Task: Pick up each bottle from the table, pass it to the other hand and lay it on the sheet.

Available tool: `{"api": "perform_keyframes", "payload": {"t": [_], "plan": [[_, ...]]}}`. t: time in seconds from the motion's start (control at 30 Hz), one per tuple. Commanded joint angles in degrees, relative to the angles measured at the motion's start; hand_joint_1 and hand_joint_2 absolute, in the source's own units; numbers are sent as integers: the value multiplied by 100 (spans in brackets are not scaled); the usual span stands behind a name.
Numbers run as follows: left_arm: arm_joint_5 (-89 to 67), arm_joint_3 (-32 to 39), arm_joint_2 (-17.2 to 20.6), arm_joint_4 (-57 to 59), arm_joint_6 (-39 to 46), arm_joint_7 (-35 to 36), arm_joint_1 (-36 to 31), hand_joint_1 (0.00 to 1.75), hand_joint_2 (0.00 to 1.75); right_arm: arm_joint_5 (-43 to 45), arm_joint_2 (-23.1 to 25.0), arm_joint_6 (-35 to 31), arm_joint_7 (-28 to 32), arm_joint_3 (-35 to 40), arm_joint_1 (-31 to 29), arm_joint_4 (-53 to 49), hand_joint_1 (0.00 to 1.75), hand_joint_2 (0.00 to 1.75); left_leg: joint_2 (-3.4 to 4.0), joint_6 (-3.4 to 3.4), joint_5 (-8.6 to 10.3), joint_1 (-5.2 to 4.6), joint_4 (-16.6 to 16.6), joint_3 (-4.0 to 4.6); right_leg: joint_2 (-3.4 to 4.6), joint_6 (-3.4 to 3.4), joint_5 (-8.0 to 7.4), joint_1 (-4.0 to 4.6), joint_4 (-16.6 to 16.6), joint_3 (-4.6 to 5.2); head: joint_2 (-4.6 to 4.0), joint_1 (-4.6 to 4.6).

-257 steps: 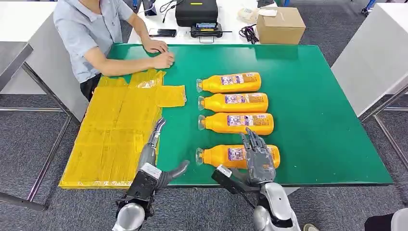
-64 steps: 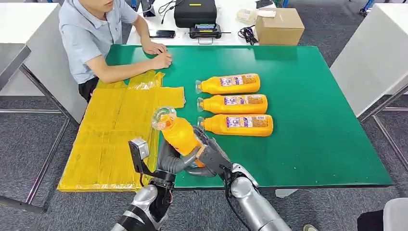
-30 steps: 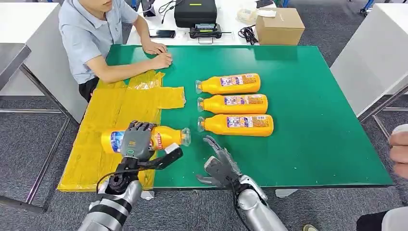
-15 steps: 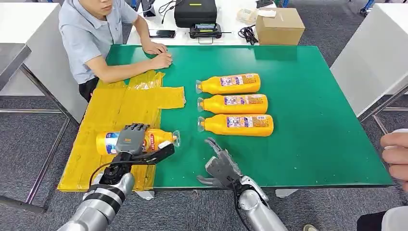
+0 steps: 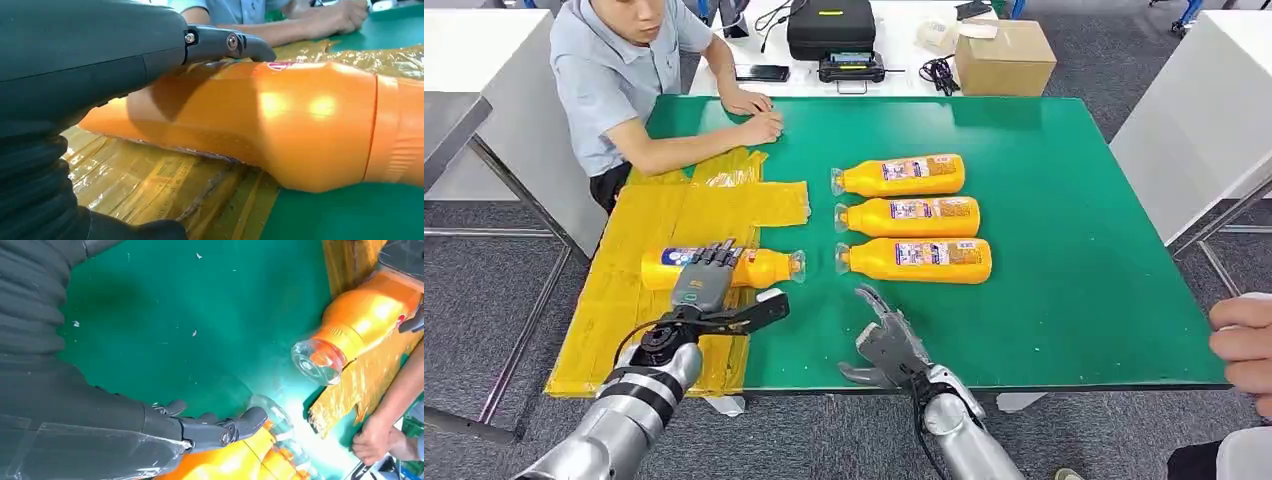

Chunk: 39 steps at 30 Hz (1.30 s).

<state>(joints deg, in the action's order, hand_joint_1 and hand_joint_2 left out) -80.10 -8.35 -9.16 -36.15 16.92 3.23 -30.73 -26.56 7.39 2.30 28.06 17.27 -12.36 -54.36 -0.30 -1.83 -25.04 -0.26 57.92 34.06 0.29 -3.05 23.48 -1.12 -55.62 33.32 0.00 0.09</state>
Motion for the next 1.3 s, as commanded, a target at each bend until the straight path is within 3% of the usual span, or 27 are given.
{"api": "perform_keyframes", "payload": {"t": [0.03, 0.3, 0.53, 0.77, 0.87, 0.97, 1.1, 1.3], "plan": [[172, 49, 109, 738, -214, -161, -14, 0, 175, -89, -20, 3, 1, -156, -242, 383, 0, 175, 19, 11, -4, 5, -7, -26, 14, 14, -2, 6, 9, -21, 0, 0], [177, -226, 27, 310, 111, -365, 160, 0, 175, -169, -24, -42, 4, -216, -138, 280, 0, 175, 8, 6, -2, -1, -7, -31, 5, 8, 0, 0, 5, -28, 0, 0], [-28, -1149, 31, -1985, 395, -363, 983, 0, 175, -233, -67, -141, -17, -370, 211, -115, 0, 175, -3, 9, -7, 5, -1, -24, -10, 12, 7, 7, 6, -25, 0, 0], [228, -1621, 55, -3370, 853, -646, 1596, 0, 175, -332, -61, -372, 64, -481, 428, -448, 0, 175, -2, 6, -3, 0, -1, 18, -7, 7, 3, 1, 2, 19, 0, 2], [1347, -1580, -102, -4225, 1187, -1346, 2142, 0, 175, -1717, -268, -1444, -417, -227, 576, -1038, 0, 175, 0, 11, -15, 3, 4, 10, -8, 13, 14, 5, -2, 13, 0, 2], [2515, -1532, -271, -4881, 591, -1806, 2648, 0, 175, -3158, -526, -1991, -1104, -149, 780, -1677, 0, 175, 7, 7, -14, 1, 5, 23, -1, 8, 11, 3, -1, 28, 0, -2], [2856, -1366, -440, -5197, 598, -2044, 3059, 0, 175, -4380, -673, -2126, -1705, -302, 873, -2014, 0, 175, 4, 7, -17, 2, 5, 21, -5, 9, 14, 4, 2, 24, 0, 0], [3912, -1265, -462, -5205, 512, -2316, 3156, 0, 175, -5276, -721, -2139, -2297, -495, 820, -1934, 0, 175, 2, 10, -14, 2, 1, 23, -6, 15, 10, 4, 6, 27, 0, -2]]}}
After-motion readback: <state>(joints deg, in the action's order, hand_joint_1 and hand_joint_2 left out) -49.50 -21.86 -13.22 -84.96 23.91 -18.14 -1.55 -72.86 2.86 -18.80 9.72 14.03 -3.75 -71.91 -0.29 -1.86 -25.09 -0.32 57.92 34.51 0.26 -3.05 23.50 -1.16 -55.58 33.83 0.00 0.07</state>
